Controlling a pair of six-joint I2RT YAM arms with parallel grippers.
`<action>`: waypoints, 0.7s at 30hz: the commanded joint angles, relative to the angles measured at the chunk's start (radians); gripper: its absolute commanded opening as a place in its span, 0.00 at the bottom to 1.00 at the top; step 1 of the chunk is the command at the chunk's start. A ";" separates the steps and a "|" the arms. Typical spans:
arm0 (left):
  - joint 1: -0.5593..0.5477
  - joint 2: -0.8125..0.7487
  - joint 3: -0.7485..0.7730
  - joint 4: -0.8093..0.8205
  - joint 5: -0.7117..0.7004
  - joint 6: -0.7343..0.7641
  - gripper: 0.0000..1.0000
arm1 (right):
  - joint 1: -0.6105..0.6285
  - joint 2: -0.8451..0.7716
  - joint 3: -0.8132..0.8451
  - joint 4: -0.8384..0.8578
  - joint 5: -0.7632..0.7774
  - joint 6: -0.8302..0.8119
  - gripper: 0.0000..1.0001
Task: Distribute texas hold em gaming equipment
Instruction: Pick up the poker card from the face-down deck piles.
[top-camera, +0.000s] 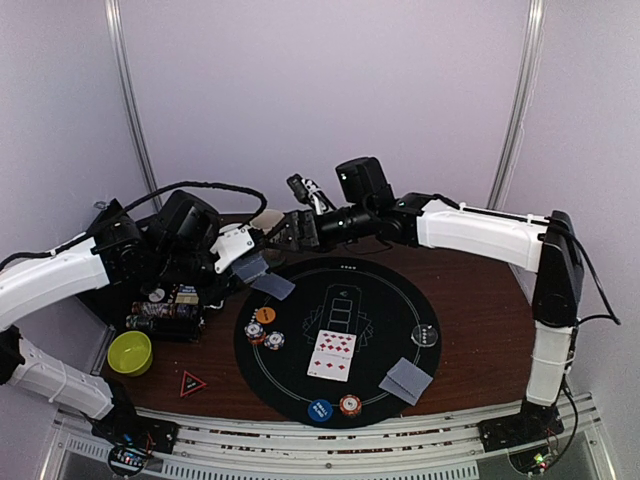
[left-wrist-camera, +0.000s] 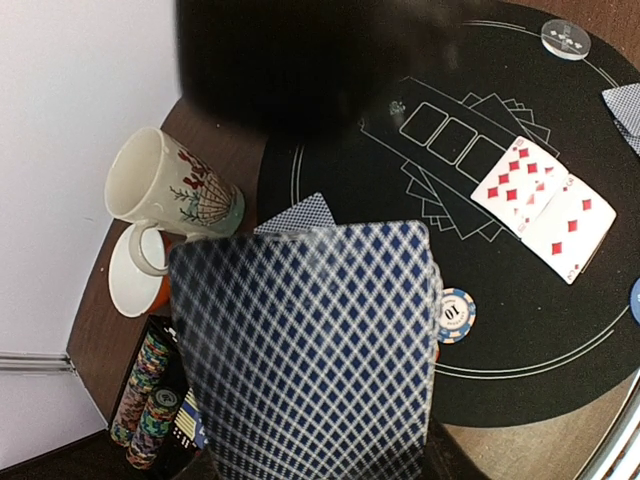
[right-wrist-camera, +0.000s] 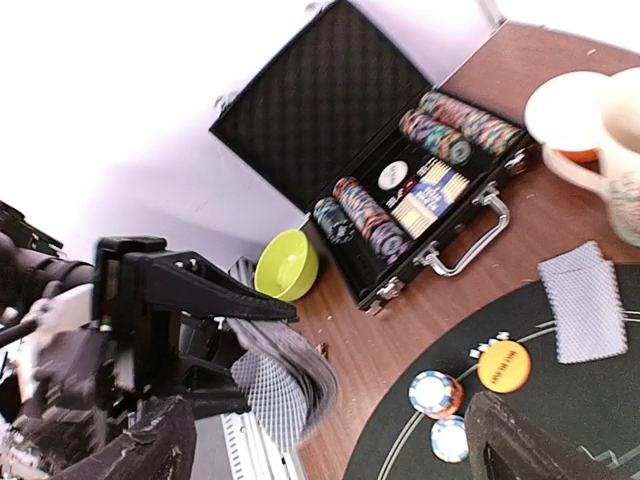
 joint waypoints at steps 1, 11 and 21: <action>0.003 -0.017 0.035 0.039 0.016 0.014 0.47 | 0.029 0.084 0.104 -0.052 -0.074 -0.038 0.96; 0.003 -0.011 0.041 0.039 0.019 0.017 0.47 | 0.036 0.188 0.228 -0.180 0.001 -0.143 0.84; 0.004 -0.023 0.033 0.038 0.025 0.019 0.47 | 0.016 0.179 0.275 -0.271 0.076 -0.215 0.29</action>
